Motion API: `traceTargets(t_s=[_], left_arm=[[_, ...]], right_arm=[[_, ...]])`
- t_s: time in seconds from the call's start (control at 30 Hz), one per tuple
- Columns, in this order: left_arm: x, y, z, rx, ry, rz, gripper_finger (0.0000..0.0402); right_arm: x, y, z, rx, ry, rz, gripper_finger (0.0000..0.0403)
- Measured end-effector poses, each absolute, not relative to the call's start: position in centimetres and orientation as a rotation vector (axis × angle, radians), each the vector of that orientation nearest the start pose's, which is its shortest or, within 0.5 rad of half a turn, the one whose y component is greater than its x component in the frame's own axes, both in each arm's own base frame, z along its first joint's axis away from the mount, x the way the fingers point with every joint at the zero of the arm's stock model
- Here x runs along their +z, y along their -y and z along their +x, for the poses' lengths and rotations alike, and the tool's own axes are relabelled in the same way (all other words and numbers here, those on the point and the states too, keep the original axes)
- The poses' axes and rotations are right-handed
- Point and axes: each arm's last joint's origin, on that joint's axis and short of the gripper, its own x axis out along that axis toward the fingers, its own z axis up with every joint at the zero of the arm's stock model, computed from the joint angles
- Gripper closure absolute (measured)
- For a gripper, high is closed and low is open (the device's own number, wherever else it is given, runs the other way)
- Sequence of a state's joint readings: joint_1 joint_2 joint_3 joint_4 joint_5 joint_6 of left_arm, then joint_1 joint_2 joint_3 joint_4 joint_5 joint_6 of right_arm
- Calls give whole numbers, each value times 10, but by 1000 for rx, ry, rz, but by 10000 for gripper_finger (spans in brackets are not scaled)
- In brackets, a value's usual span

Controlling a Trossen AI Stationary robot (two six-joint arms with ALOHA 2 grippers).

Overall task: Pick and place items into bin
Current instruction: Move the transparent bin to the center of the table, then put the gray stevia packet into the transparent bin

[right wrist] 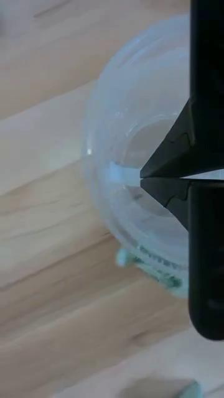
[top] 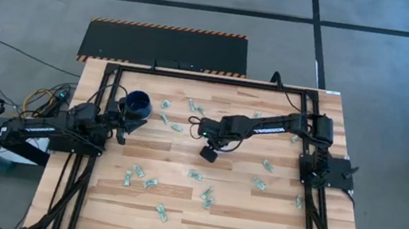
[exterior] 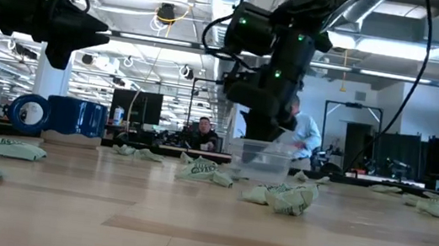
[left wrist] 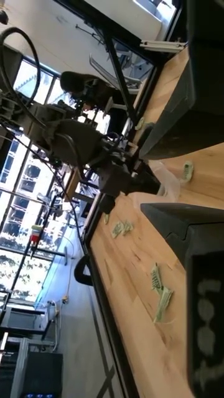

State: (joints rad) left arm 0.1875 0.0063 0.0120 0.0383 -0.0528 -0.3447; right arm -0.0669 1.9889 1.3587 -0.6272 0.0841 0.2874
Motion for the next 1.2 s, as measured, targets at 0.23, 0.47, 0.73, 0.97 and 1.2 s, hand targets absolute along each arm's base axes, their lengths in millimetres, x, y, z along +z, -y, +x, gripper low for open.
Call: traceTargets(t_s=[0.23, 0.47, 0.73, 0.97, 1.2], left_arm=[[171, -19, 95, 226, 83, -345, 290], [171, -19, 95, 225, 83, -348, 290], [171, -19, 95, 221, 81, -348, 290], [170, -19, 95, 209, 77, -348, 290], [170, -19, 95, 209, 77, -348, 290]], right_arm=[[163, 29, 392, -300, -1191, 232, 403], [181, 28, 375, -293, -1272, 205, 403], [236, 19, 340, -381, -1267, 167, 403], [279, 0, 292, -533, -1264, 166, 403], [283, -27, 239, -619, -1190, 273, 403]])
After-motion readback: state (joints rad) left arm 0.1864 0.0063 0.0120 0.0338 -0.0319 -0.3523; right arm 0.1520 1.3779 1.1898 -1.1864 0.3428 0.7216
